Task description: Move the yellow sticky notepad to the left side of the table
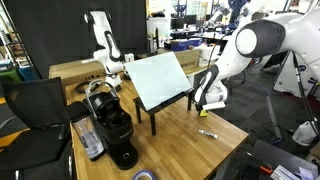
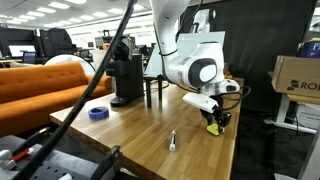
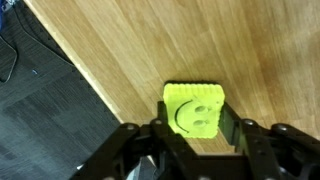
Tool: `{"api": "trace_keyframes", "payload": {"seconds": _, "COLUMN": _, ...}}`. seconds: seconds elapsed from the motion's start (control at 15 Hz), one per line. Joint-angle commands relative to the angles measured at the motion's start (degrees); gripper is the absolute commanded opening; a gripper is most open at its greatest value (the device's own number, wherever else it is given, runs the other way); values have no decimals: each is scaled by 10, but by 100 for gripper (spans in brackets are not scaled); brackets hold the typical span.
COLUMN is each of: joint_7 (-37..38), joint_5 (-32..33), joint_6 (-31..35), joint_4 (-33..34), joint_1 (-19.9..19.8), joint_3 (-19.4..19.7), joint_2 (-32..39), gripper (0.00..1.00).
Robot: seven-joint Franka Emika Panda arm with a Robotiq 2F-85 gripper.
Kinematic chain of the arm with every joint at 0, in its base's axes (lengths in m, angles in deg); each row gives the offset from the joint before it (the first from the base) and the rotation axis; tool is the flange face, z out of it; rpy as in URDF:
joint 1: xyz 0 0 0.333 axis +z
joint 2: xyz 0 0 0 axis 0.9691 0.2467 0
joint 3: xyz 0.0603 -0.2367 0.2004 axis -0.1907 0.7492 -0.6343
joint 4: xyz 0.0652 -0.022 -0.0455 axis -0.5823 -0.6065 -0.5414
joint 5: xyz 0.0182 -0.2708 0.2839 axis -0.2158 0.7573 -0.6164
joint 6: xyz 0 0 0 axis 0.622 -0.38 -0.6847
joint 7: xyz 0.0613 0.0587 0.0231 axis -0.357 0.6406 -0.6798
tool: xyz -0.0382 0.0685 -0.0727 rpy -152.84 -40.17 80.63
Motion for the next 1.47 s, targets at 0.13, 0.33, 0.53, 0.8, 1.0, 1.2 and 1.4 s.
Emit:
{"api": "trace_keyframes", "payload": {"seconds": 0.13, "joint_7": -3, "joint_5": 2, "joint_6": 17, "joint_4": -5, "joint_1": 8, "joint_3": 6, "joint_2": 0, "gripper": 27}}
{"api": "trace_keyframes", "payload": {"seconds": 0.33, "joint_7": -5, "joint_5": 2, "joint_6": 6, "joint_4": -19, "joint_1": 10, "joint_3": 4, "joint_2": -19, "gripper": 27}}
{"api": "trace_keyframes", "payload": {"seconds": 0.53, "joint_7": -4, "joint_5": 3, "joint_6": -9, "joint_4": -51, "joint_1": 23, "joint_3": 3, "joint_2": -59, "gripper": 27}}
{"api": "trace_keyframes", "payload": {"seconds": 0.8, "joint_7": -3, "joint_5": 12, "joint_6": -30, "joint_4": -125, "joint_1": 64, "joint_3": 13, "joint_2": -142, "gripper": 27}}
{"api": "trace_keyframes", "payload": {"seconds": 1.0, "joint_7": -1, "joint_5": 29, "joint_6": -60, "joint_4": -188, "joint_1": 104, "joint_3": 27, "joint_2": -216, "gripper": 27}}
{"api": "trace_keyframes", "payload": {"seconds": 1.2, "joint_7": 7, "joint_5": 63, "joint_6": -94, "joint_4": -241, "joint_1": 150, "joint_3": 43, "joint_2": -284, "gripper": 27}}
{"api": "trace_keyframes", "payload": {"seconds": 1.4, "joint_7": 3, "joint_5": 102, "joint_6": -146, "joint_4": -273, "joint_1": 178, "joint_3": 35, "joint_2": -338, "gripper": 27}}
